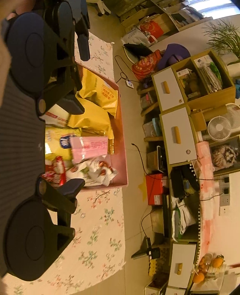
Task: Organize snacks
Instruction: 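Move both tools back over the remaining snacks on the table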
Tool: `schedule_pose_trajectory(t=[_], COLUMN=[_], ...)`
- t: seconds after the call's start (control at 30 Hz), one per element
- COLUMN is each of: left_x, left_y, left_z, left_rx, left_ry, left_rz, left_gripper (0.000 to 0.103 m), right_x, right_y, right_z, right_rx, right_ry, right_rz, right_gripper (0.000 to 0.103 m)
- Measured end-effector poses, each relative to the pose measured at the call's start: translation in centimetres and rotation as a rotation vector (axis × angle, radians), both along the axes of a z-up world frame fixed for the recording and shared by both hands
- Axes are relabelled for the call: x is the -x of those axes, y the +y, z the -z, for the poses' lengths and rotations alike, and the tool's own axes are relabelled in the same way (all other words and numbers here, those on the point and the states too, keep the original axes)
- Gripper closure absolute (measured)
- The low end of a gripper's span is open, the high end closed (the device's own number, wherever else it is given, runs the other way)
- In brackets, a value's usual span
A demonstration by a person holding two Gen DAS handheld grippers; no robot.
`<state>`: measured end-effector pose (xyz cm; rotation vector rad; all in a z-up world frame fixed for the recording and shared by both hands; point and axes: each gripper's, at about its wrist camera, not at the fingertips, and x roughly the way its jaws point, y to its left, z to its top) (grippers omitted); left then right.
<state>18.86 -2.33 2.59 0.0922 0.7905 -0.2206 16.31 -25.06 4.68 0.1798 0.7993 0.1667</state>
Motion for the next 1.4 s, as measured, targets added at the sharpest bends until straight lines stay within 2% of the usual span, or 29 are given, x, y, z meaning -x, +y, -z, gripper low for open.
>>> schedule_pose_trajectory(t=[0.53, 0.73, 0.97, 1.13, 1.27, 1.4], left_x=[8.0, 10.7, 12.7, 14.0, 14.7, 14.9], left_y=[1.9, 3.1, 3.9, 4.2, 4.1, 4.1], left_z=[-0.2, 0.3, 1.2, 2.3, 3.7, 5.1], left_rx=[0.032, 0.063, 0.042, 0.003, -0.036, -0.010], left_ry=[0.034, 0.043, 0.043, 0.032, 0.057, 0.081], left_rz=[0.012, -0.005, -0.018, -0.004, 0.025, 0.061], left_gripper=[0.010, 0.008, 0.007, 0.006, 0.006, 0.006], right_x=[5.5, 7.3, 8.8, 9.7, 10.8, 10.9], right_y=[-0.3, -0.3, -0.2, 0.1, 0.5, 0.0], right_z=[-0.8, -0.2, 0.9, 2.1, 3.0, 4.0], right_rx=[0.035, 0.049, 0.055, 0.104, 0.200, 0.231], right_ry=[0.011, 0.018, 0.027, 0.027, 0.004, -0.002], right_rz=[0.013, 0.018, 0.015, 0.002, -0.073, -0.114], right_gripper=[0.010, 0.006, 0.004, 0.002, 0.002, 0.002])
